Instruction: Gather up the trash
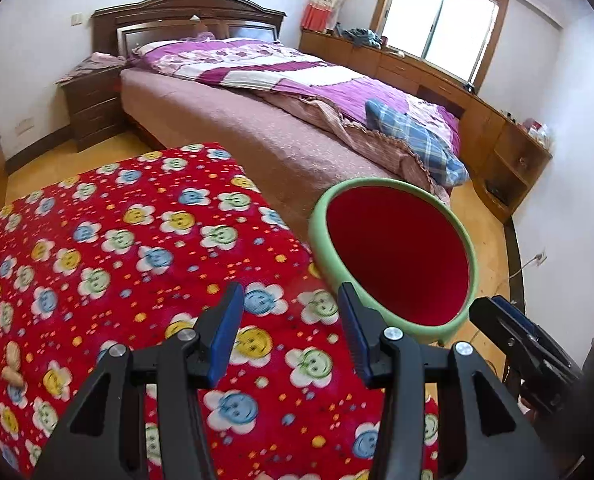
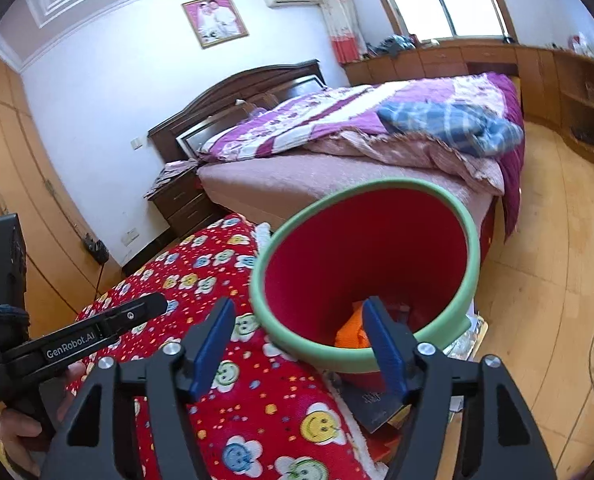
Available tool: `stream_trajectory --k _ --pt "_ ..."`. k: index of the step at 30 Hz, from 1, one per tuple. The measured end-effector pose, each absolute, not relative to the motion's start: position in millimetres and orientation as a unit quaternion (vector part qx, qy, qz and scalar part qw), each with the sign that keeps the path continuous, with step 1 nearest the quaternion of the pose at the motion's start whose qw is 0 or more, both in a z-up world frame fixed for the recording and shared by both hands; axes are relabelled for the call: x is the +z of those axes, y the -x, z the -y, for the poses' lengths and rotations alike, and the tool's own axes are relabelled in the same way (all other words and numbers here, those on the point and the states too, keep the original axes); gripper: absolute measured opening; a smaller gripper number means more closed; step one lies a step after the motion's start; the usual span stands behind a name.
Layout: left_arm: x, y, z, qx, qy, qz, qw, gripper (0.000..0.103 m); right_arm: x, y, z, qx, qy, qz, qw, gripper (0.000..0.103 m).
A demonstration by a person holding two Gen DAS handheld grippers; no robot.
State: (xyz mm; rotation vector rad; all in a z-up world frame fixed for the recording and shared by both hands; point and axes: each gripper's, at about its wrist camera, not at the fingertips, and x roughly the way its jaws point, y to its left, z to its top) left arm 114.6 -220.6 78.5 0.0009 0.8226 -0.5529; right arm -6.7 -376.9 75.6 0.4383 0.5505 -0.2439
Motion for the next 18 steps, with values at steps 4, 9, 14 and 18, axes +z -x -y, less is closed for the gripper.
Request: stream_trajectory --k 4,9,14,18 --pt "84.1 -104.7 200.7 -0.248 0.002 -0.384 0.889 0.049 84.4 10.7 360.5 -0.112 -0.201 -0.264 0.937 0.072" --pt "93.4 -92.5 171.8 -0.231 0.020 -0.376 0.897 0.049 94.7 17.0 339.0 -0.102 -0.191 -0.257 0.942 0.072" --pt "101.0 -79.0 144.4 -0.208 0.024 -0.371 0.905 0.049 101.3 21.6 317.4 -0.082 -0.180 -0.253 0.947 0.076" --pt "105.8 -66.8 120.2 -0.186 0.032 -0.362 0.913 0.049 105.0 23.3 300.5 -0.066 -0.174 -0.253 0.949 0.081"
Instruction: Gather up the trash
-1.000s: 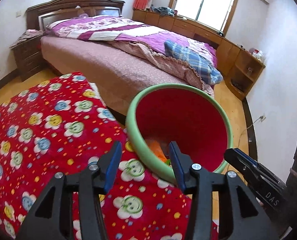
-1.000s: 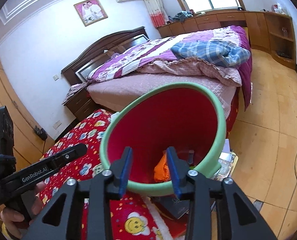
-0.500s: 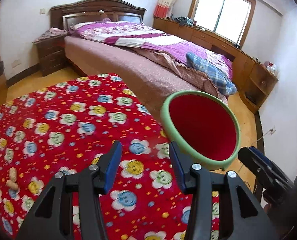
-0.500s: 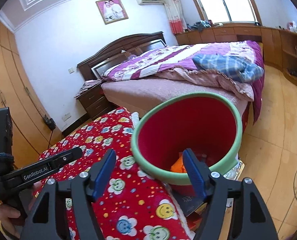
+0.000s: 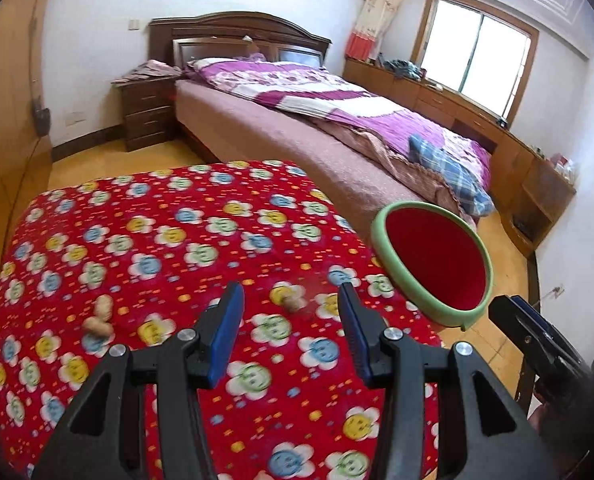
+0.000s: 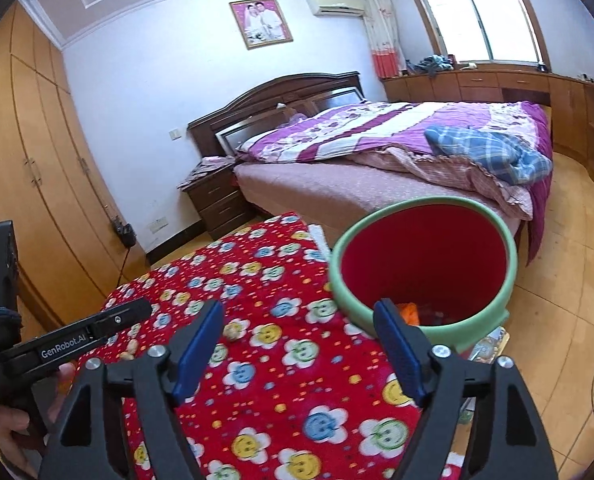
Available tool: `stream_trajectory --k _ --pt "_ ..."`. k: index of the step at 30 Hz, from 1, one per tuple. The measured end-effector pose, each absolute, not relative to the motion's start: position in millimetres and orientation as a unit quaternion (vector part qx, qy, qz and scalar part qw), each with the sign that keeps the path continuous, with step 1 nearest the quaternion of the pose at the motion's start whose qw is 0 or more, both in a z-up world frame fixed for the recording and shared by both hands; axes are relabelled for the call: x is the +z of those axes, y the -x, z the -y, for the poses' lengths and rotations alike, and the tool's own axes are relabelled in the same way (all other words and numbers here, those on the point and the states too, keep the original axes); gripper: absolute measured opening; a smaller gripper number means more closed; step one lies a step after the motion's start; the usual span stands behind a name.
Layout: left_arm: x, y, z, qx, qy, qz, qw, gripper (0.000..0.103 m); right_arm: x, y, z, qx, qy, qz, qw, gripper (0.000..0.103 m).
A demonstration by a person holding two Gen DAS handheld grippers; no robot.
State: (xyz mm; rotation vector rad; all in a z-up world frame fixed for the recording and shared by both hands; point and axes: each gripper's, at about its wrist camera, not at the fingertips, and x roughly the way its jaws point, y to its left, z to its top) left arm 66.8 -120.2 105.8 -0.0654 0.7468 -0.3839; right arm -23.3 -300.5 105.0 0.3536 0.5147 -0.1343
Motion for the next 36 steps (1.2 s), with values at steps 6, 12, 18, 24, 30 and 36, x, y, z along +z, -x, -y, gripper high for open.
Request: stream_trajectory --k 6,12,18,24,30,36 --pt "109.0 -49.4 90.3 -0.150 0.033 -0.345 0.926 0.049 107.2 25.1 268.3 -0.040 -0.144 -0.258 0.955 0.082" --pt "107.6 -30.7 63.1 -0.124 0.041 -0.331 0.935 0.049 105.7 28.2 244.6 -0.028 -0.130 -0.254 0.958 0.095" --pt "102.7 -16.6 46.5 -0.098 0.038 -0.309 0.945 0.050 97.8 29.5 223.1 -0.023 -0.116 -0.260 0.958 0.098" --pt "91.1 -6.6 36.5 -0.074 0.034 -0.298 0.951 0.050 89.5 35.2 214.0 -0.028 -0.117 -0.253 0.960 0.101" --pt "79.7 0.7 29.8 -0.057 0.028 -0.297 0.953 0.055 82.6 39.3 209.4 -0.026 -0.123 -0.249 0.960 0.101" --pt "69.4 -0.1 22.8 -0.043 0.033 -0.304 0.951 0.055 73.2 37.3 208.2 -0.026 -0.125 -0.256 0.958 0.102"
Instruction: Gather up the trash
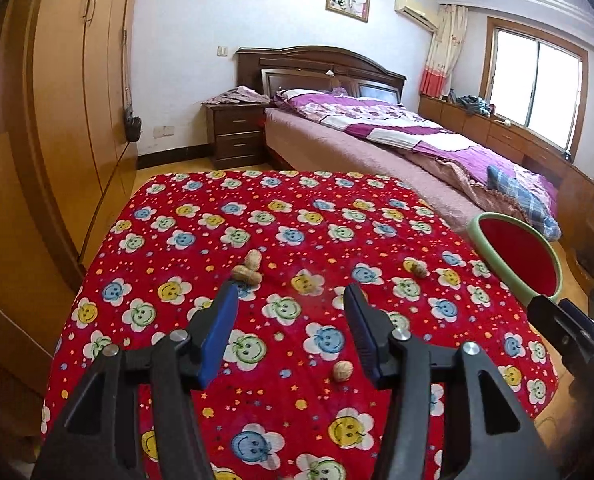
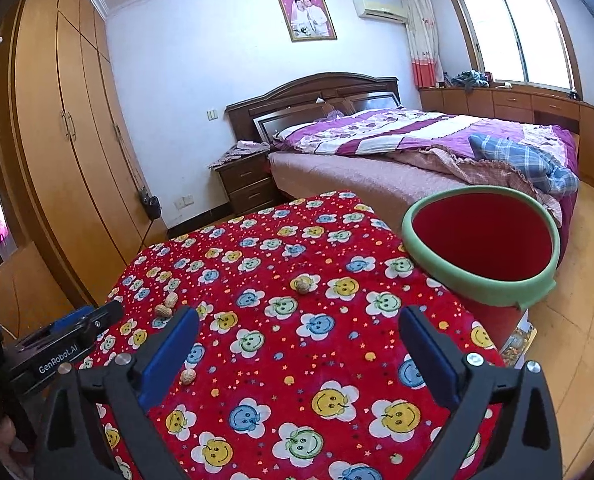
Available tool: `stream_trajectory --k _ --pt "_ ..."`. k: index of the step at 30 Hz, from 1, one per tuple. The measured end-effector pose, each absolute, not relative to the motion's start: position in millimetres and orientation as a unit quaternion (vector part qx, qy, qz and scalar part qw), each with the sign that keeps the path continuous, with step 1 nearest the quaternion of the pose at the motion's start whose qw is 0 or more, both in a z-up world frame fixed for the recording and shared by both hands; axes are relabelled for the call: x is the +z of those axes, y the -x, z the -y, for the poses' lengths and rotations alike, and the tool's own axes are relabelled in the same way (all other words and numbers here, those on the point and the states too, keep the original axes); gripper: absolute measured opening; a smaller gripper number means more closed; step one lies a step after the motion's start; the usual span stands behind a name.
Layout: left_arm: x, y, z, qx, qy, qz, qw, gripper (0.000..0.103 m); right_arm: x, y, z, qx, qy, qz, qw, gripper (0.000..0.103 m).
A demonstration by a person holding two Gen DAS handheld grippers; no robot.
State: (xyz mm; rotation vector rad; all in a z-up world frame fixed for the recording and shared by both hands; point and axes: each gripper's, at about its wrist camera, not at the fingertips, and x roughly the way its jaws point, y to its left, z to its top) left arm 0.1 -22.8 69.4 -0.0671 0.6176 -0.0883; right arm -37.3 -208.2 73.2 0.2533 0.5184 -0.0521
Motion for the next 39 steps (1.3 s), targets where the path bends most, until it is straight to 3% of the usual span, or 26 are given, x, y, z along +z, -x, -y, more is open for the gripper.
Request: stream_trajectory --k 39 --pt "55.7 -8.5 15.0 -0.037 0.044 -0.312 0.948 0.055 54.9 26.2 205.9 -0.026 -0.127 -0.286 0.949 0.102"
